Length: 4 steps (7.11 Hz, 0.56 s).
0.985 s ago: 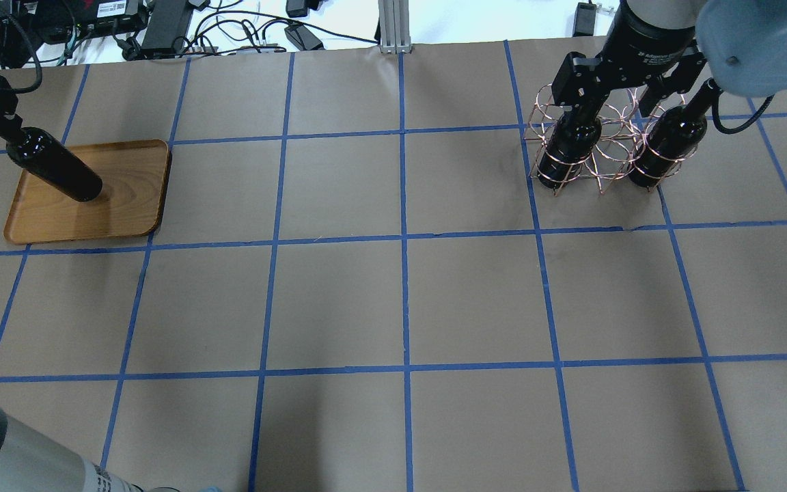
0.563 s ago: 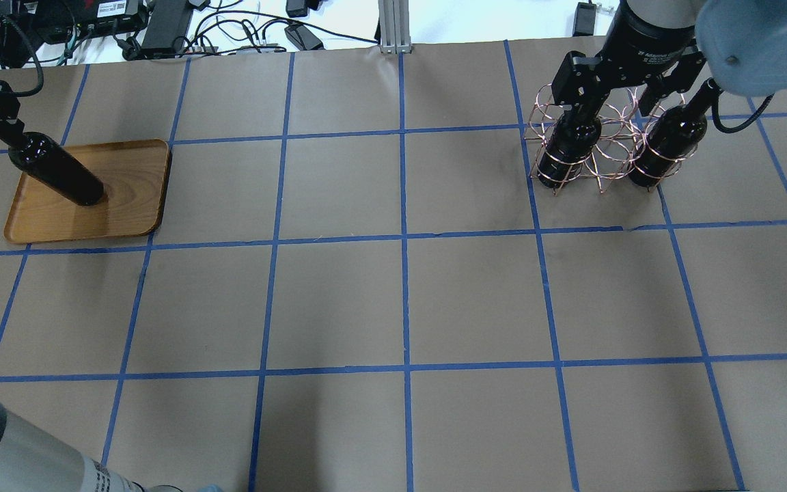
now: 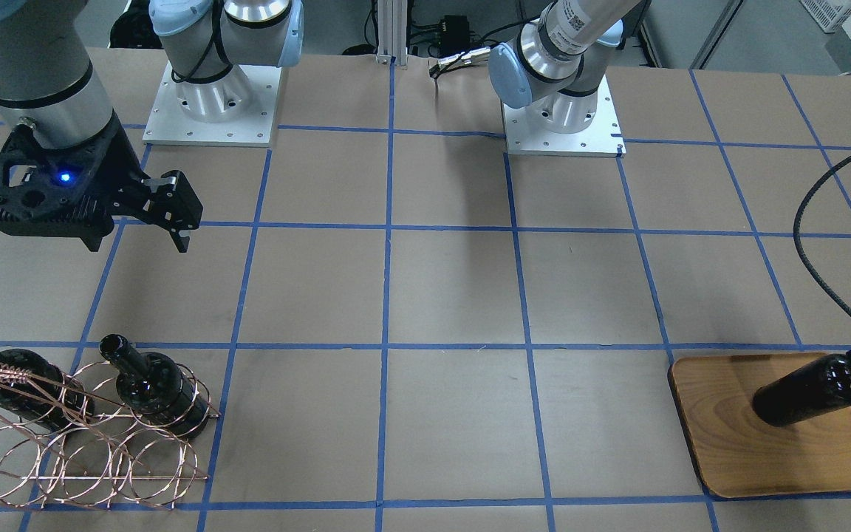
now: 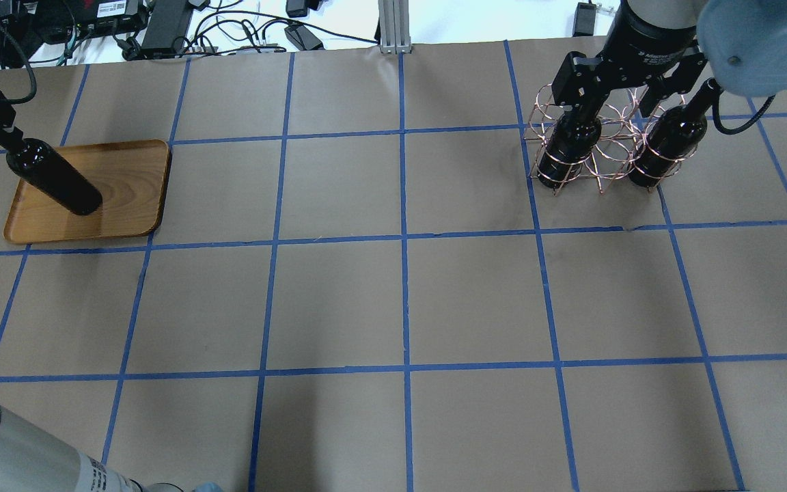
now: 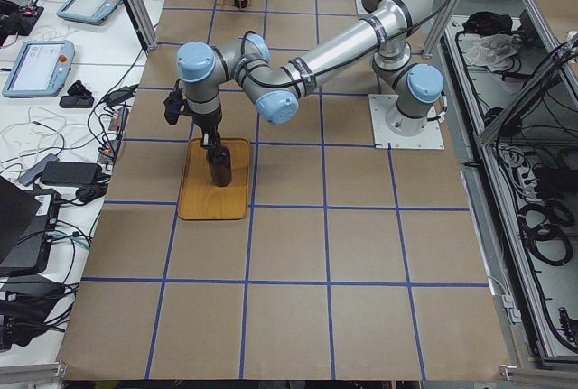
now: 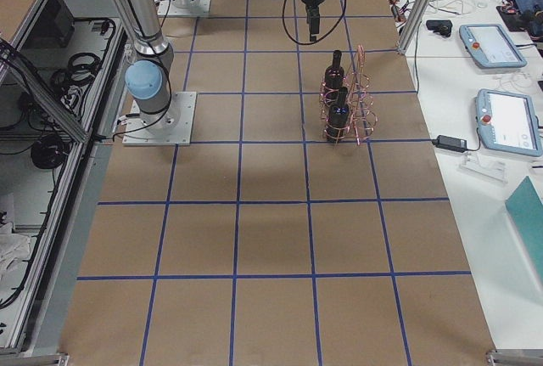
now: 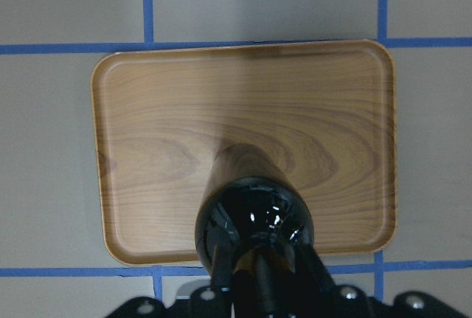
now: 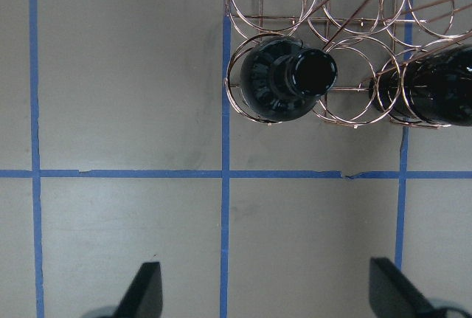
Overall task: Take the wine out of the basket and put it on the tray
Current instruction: 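Lower the bottle onto the tray and open the left gripper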
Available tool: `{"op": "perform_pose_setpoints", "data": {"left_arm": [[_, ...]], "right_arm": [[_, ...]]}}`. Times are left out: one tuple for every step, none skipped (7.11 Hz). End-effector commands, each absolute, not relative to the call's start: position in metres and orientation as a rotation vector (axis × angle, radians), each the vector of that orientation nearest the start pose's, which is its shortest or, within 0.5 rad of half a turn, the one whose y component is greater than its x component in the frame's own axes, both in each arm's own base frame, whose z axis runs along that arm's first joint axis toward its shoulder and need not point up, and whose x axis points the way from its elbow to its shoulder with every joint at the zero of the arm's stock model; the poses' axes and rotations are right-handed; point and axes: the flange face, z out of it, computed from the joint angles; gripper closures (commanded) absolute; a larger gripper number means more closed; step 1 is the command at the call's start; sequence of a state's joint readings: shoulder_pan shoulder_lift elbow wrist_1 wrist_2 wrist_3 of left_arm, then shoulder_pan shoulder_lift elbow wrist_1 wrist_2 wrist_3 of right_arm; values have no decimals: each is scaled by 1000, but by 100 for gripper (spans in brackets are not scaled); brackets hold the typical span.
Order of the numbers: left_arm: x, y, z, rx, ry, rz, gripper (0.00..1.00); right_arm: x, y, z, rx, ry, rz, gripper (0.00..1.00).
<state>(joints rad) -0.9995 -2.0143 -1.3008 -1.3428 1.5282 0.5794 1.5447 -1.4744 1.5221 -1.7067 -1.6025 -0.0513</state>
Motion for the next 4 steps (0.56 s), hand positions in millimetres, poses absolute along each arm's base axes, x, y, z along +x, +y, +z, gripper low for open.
{"op": "perform_pose_setpoints", "data": {"left_arm": [[250, -639, 389, 14, 3143, -110, 23], [256, -630, 404, -10, 3130, -129, 23], [255, -618, 421, -13, 3134, -113, 23], [239, -604, 450, 1, 3131, -103, 23]], "right_arm": [[116, -543, 476, -42, 3172, -139, 0], [116, -544, 477, -49, 3169, -146, 0], [116, -544, 476, -49, 3171, -146, 0], [117, -546, 475, -47, 3162, -151, 0]]}}
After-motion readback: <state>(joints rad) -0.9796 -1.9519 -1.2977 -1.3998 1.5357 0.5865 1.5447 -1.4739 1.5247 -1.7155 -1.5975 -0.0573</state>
